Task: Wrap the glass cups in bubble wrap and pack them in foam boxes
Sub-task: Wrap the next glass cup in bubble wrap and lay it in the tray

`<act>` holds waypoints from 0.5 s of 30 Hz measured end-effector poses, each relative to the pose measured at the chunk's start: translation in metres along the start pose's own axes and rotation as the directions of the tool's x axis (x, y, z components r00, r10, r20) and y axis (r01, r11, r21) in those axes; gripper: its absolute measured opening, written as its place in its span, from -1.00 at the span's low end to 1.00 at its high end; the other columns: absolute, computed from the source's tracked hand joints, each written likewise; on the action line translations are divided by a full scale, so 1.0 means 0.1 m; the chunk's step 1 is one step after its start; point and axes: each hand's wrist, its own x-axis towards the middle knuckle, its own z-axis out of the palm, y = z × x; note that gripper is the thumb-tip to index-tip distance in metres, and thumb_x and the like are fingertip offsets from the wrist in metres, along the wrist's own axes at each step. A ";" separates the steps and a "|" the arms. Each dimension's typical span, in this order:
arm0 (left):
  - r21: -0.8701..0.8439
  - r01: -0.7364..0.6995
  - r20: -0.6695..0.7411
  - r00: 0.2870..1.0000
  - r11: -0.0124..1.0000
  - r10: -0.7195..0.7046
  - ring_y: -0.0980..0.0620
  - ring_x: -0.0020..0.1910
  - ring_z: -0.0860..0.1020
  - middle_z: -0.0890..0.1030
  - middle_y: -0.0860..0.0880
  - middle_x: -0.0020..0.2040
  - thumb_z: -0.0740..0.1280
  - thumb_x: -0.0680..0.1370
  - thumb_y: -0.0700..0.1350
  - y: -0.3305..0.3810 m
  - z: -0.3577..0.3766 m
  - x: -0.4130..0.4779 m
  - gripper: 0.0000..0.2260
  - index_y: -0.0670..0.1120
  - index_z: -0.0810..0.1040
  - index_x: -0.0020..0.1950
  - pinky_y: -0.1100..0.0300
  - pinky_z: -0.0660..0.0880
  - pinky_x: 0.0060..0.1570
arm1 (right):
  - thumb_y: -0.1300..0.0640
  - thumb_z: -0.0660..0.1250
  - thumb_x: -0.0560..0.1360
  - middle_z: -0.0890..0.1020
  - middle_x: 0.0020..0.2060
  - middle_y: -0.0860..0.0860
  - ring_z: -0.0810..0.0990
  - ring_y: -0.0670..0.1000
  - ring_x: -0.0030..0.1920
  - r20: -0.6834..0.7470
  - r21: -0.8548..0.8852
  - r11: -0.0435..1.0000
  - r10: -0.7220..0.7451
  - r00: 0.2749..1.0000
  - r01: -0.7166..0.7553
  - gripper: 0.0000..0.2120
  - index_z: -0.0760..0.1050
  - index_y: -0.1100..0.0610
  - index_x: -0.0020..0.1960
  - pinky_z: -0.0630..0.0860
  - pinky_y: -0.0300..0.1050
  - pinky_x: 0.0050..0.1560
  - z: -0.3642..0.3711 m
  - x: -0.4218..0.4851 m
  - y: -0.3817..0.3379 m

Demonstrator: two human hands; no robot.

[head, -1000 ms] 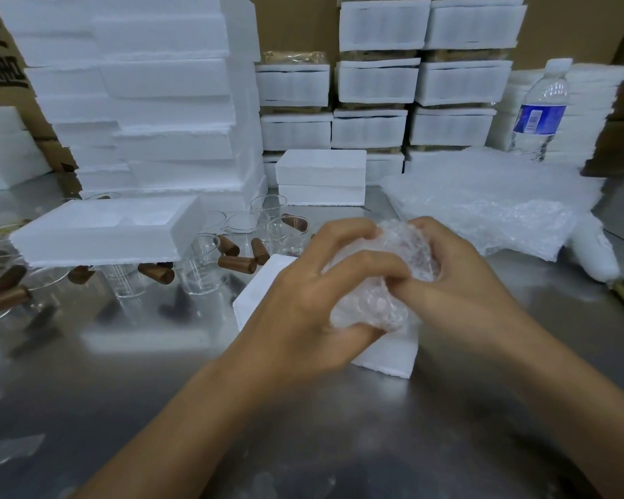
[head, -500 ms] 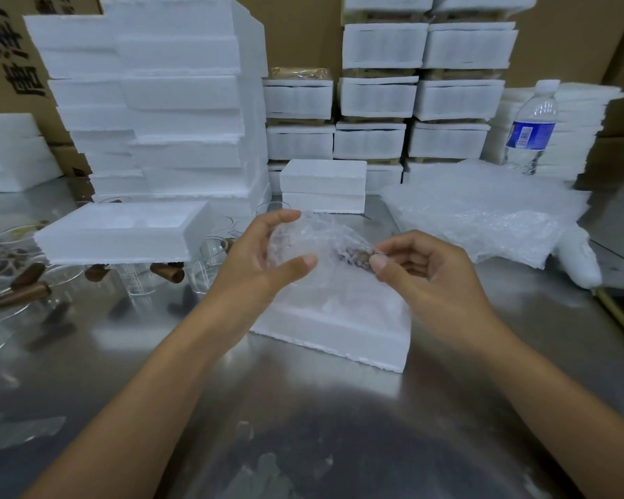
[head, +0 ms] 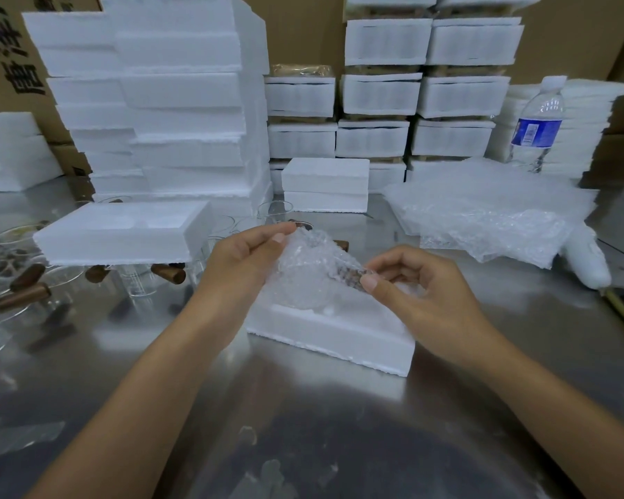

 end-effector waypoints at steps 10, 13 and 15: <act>0.455 -0.181 0.023 0.981 0.872 0.192 0.37 -0.10 0.49 0.54 0.31 -0.09 0.26 0.57 -0.21 -0.11 0.04 0.01 -0.78 0.12 0.56 -0.03 0.60 0.33 -0.11 | 0.03 0.45 0.38 0.59 -0.32 -0.12 0.52 -0.25 -0.20 -0.061 -0.228 0.972 0.037 0.997 -0.050 -0.93 0.57 -0.07 -0.25 0.31 -0.54 -0.20 0.01 -0.02 0.00; 0.510 -0.213 0.026 0.972 0.834 0.233 0.40 -0.21 0.49 0.56 0.28 -0.19 0.28 0.57 -0.11 -0.11 0.03 0.00 -0.88 0.08 0.59 -0.07 0.59 0.31 -0.22 | 0.00 0.49 0.32 0.57 -0.24 -0.14 0.50 -0.24 -0.14 -0.108 -0.291 0.954 0.038 0.993 -0.068 -0.89 0.55 -0.08 -0.25 0.29 -0.56 -0.16 -0.02 0.00 0.01; 0.520 -0.218 0.013 0.969 0.826 0.247 0.42 -0.29 0.47 0.56 0.22 -0.29 0.28 0.58 -0.07 -0.09 0.03 -0.01 -0.86 0.04 0.61 -0.12 0.57 0.31 -0.29 | -0.03 0.51 0.29 0.56 -0.19 -0.16 0.49 -0.24 -0.11 -0.151 -0.327 0.940 0.051 0.987 -0.098 -0.84 0.53 -0.10 -0.24 0.27 -0.58 -0.15 -0.06 0.01 0.02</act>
